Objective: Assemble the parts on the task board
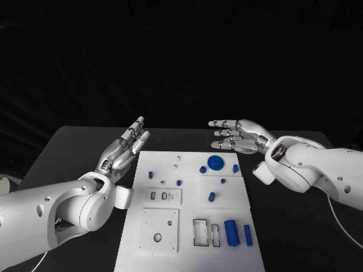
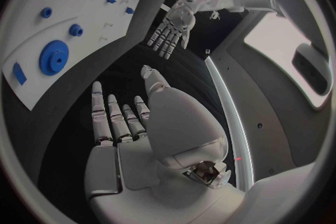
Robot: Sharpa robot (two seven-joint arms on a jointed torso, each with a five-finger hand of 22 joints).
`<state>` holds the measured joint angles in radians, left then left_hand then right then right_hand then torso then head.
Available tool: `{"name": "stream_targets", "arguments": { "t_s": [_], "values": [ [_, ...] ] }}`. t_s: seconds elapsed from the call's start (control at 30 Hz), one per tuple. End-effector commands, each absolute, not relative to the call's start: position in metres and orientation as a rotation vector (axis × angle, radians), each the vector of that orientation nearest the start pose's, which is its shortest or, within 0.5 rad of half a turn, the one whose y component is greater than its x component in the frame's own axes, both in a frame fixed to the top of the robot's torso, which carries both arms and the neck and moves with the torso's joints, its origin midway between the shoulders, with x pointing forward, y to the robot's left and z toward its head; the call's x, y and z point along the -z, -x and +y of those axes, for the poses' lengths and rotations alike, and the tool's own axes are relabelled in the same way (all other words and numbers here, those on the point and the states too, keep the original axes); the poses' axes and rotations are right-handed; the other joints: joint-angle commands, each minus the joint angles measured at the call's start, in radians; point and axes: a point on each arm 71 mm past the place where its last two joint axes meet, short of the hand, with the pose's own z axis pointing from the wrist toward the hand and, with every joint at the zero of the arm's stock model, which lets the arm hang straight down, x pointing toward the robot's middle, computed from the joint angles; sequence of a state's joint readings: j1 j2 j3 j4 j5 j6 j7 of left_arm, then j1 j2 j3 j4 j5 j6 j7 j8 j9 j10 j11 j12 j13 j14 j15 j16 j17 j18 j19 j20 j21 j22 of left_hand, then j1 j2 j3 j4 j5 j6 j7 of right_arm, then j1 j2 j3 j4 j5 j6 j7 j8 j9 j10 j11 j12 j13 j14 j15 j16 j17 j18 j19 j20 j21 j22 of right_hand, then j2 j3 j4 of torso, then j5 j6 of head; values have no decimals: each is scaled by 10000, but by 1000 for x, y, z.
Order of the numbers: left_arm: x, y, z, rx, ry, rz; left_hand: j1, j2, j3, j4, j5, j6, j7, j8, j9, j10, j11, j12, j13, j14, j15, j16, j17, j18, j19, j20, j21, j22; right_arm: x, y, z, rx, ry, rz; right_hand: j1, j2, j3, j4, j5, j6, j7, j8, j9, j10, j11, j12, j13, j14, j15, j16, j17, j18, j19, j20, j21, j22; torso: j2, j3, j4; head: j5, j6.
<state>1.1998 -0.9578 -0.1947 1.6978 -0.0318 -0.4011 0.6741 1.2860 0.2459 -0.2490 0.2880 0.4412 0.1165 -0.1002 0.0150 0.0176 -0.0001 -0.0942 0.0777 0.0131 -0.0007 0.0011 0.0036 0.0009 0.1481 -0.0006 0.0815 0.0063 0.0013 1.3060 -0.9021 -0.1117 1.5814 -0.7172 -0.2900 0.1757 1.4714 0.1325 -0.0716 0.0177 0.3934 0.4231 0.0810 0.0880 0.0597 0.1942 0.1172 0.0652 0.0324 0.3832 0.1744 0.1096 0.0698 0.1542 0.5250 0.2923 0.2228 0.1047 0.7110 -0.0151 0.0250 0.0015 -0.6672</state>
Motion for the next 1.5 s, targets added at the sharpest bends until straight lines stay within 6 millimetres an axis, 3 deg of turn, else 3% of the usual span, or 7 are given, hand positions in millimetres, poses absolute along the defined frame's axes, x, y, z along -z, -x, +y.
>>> {"name": "stream_targets", "arguments": {
  "t_s": [0.03, 0.1, 0.23, 0.47, 0.87, 1.17, 1.5],
  "values": [
    [194, -424, 214, 16558, 8827, 13406, 205, -23, 94, 11, 182, -48, 20, 23, 0, -6, -12, -140, -14, 7, 257, -36, -9, 51, 6, 284, -63, -13, 147, -476, -202, -9303, 774, 16556, 177, -262, 807, -450, -169, 1021, 101, 98, 103, 1165, -56, 432, 99, 3121, -228, 626, 416, 313, 2241, -92, 400, 51, 243, -29, 153, -21, -248],
    [190, -416, 215, 16676, 8831, 13455, 346, -40, 141, -19, 383, -84, 22, 21, -3, -17, -7, -229, -29, 7, 417, -36, -9, 82, 6, 487, -63, -13, 140, -472, -196, -8543, 2172, 16261, 320, -460, 1022, -699, -378, 1536, 115, 177, 165, 1858, -110, 710, 181, 4422, -343, 1113, 625, 279, 3415, -518, 820, 202, 347, -55, 189, -45, -339],
    [184, -404, 216, 16835, 8755, 13490, 425, -69, 160, -32, 486, -59, 44, 27, 2, -20, -16, -259, -33, 7, 494, -36, -9, 111, 6, 593, -63, -13, 134, -464, -188, -7003, 4516, 15810, 279, -755, 1136, -883, -1063, 3274, -127, 604, 469, 4498, -131, 1689, 471, 6920, -1154, 2016, 1037, 320, 5774, -1444, 2161, 838, 442, -90, 288, -140, -579],
    [179, -394, 216, 17016, 8657, 13608, 459, -79, 169, -26, 505, -46, 106, 29, 4, -20, -28, -283, -37, 7, 547, -36, -9, 133, 6, 669, -63, -13, 132, -452, -177, -4450, 6664, 15541, -292, -1308, 1306, -533, -2018, 4335, -170, 702, 820, 5874, -512, 1676, 456, 9133, -1809, 3287, 1734, 282, 7390, -2039, 3529, 1679, 606, -97, 471, -275, -791],
    [179, -396, 214, 17151, 8587, 13746, 551, -74, 214, -53, 617, -67, 133, 25, 0, -23, -108, -360, -50, 7, 620, -36, -9, 173, 6, 795, -63, -13, 129, -449, -163, -2455, 7292, 15002, -731, -2130, 2086, 62, -1965, 4437, -335, 196, 1211, 6355, -645, 1207, 458, 10258, -2219, 5302, 3042, 95, 8273, -2346, 5975, 4038, 710, -127, 472, -330, -848],
    [180, -397, 213, 17228, 8571, 13809, 590, -61, 239, -60, 643, -59, 162, 27, 2, -23, -94, -364, -50, 7, 674, -36, -9, 196, 6, 887, -63, -13, 130, -456, -164, -2459, 7206, 14922, -635, -2213, 2672, 95, -903, 4859, -184, 200, 1533, 6798, -583, 1180, 510, 10145, -2226, 5959, 3510, -22, 8211, -2377, 7127, 5448, 675, -122, 489, -380, -998],
    [181, -399, 212, 17301, 8572, 13898, 634, -53, 264, -77, 680, -66, 183, 26, 1, -22, -58, -361, -48, 7, 730, -36, -9, 221, 6, 978, -63, -13, 141, -463, -163, -3080, 6982, 15234, -880, -2277, 2992, 186, -1091, 5026, -89, 158, 1757, 7280, -550, 1304, 578, 10115, -2212, 6329, 3764, -103, 8165, -2350, 7807, 6331, 639, -135, 473, -348, -1101]
  ]
}}
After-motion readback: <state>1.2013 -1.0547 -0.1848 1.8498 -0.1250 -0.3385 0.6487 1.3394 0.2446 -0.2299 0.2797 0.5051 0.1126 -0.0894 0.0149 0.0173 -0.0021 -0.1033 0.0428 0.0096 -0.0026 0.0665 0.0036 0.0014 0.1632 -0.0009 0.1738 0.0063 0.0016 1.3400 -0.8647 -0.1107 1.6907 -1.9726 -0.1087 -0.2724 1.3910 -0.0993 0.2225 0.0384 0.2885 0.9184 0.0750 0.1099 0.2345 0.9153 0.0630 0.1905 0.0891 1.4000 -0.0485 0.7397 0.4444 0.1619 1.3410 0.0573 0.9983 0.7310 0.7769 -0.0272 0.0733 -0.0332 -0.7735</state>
